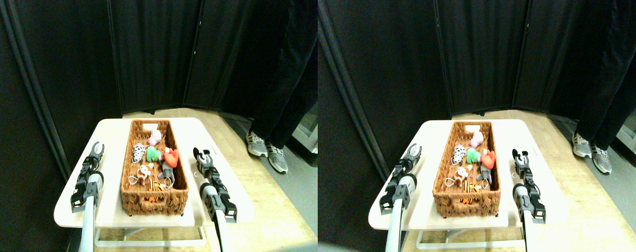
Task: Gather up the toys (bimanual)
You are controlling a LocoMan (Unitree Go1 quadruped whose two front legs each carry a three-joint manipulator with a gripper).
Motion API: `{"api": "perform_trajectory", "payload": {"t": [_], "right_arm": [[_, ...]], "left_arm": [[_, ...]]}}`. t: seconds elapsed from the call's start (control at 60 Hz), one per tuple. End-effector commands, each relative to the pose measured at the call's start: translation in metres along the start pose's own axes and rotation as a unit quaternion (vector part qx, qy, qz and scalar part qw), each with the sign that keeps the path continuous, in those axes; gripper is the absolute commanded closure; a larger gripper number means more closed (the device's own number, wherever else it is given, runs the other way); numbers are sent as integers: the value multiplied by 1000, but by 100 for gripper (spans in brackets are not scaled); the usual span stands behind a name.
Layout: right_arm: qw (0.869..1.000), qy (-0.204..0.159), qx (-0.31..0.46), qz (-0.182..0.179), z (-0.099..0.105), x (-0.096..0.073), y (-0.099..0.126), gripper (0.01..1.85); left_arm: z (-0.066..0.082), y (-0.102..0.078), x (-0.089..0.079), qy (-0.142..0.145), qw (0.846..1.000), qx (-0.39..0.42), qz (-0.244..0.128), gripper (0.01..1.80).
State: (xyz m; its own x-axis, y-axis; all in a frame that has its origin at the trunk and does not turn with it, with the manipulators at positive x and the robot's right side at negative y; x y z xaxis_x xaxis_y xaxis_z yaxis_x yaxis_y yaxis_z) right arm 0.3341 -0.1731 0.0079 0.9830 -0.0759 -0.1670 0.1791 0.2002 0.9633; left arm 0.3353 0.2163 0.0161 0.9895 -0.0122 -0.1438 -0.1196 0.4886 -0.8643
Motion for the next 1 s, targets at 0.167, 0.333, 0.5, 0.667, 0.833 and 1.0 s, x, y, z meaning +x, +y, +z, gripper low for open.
{"api": "perform_trajectory", "payload": {"t": [0.167,0.333,0.5,0.667,0.833,1.0], "right_arm": [[997,23,-41,61,-3,0,53,185],[993,46,-73,86,-17,3,85,185],[988,75,-84,100,-40,5,108,185],[986,99,-80,103,-65,6,119,185],[984,139,-54,98,-92,8,121,185],[979,168,-52,103,-114,8,121,185]], "left_arm": [[5,-2,1,-14,999,15,-25,175],[7,2,1,-15,1000,-1,-27,176],[6,0,-4,-28,999,-4,-29,177],[9,-1,-9,-39,998,1,-40,178],[14,-2,-16,-49,998,14,-42,177],[16,-3,-20,-54,997,17,-46,177]]}}
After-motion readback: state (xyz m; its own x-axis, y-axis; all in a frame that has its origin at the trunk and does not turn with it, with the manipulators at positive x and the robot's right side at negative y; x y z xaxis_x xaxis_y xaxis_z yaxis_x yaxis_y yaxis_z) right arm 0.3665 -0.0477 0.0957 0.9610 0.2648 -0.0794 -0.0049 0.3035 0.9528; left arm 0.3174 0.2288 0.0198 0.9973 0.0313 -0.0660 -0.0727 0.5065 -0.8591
